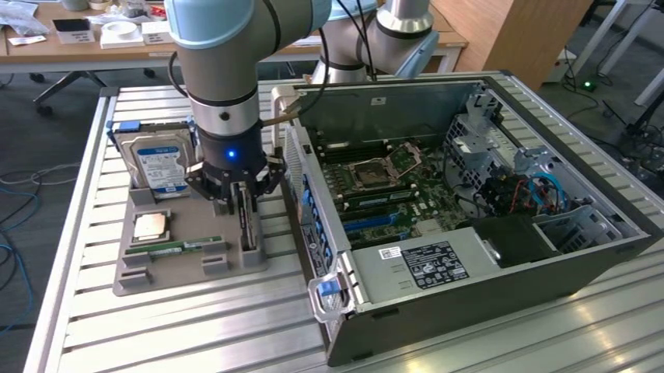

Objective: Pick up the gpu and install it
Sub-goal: 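Pick up the gpu and move the gpu toward the slot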

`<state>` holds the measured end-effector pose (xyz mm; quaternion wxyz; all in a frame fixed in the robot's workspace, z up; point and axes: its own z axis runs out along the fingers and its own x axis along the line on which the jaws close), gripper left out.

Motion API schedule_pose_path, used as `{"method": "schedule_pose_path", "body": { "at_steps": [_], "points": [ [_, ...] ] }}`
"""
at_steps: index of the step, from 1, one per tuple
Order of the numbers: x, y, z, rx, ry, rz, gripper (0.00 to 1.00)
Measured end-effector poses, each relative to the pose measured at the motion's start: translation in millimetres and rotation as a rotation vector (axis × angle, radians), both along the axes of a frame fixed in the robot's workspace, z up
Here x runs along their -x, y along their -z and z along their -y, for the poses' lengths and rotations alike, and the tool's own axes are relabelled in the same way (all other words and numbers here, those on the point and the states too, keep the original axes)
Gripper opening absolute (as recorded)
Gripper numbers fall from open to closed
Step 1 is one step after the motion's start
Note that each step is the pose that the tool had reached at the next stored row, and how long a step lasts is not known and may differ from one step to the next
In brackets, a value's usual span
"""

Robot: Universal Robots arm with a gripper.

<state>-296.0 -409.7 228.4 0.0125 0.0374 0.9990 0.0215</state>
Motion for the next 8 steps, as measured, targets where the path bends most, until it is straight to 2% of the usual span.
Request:
{"method": "schedule_pose_path", "body": {
  "at_steps": [8],
  "points": [
    [0.0, -0.1, 0.2, -0.0010, 0.000, -0.0002, 0.42]
  ]
}}
